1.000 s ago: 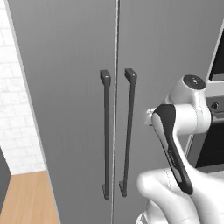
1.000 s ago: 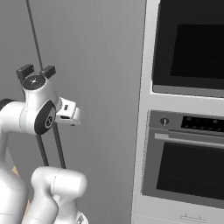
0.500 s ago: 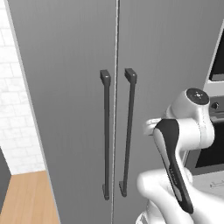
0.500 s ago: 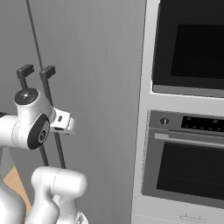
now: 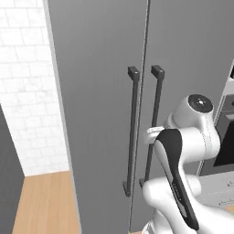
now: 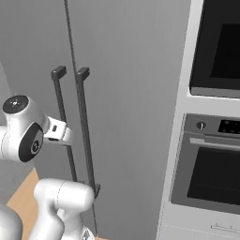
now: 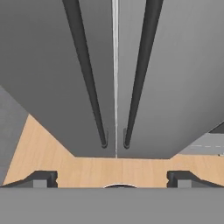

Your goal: Grab a lemon wedge from the fridge and one ice cube from the ice bowl, and put them in the glass of lemonade.

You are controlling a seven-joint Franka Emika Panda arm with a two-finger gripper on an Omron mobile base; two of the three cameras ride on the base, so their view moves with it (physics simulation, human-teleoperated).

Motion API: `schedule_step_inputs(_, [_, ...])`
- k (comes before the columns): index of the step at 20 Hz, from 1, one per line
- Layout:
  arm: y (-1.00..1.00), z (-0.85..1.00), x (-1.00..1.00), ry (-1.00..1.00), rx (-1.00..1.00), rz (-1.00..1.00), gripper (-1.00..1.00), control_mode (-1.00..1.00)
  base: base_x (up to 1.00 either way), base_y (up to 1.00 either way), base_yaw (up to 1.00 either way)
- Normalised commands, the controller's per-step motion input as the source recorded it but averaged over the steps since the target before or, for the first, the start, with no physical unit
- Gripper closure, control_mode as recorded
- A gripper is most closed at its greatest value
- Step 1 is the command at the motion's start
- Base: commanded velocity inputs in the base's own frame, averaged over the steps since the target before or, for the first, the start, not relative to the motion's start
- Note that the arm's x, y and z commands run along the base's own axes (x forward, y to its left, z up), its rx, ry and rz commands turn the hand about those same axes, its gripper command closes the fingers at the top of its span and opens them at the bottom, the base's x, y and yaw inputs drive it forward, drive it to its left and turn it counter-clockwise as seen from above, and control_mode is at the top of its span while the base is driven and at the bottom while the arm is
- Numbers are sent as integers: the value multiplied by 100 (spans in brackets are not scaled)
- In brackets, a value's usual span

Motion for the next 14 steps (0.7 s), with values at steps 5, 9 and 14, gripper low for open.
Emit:
schedule_step_inputs(5, [0, 0, 0, 0, 0, 0, -100, 100, -78, -1, -3])
schedule_step_inputs(9, [0, 0, 0, 0, 0, 0, -100, 100, -61, -1, -1])
schedule_step_inputs(14, [0, 0, 0, 0, 0, 0, -100, 100, -42, 0, 0])
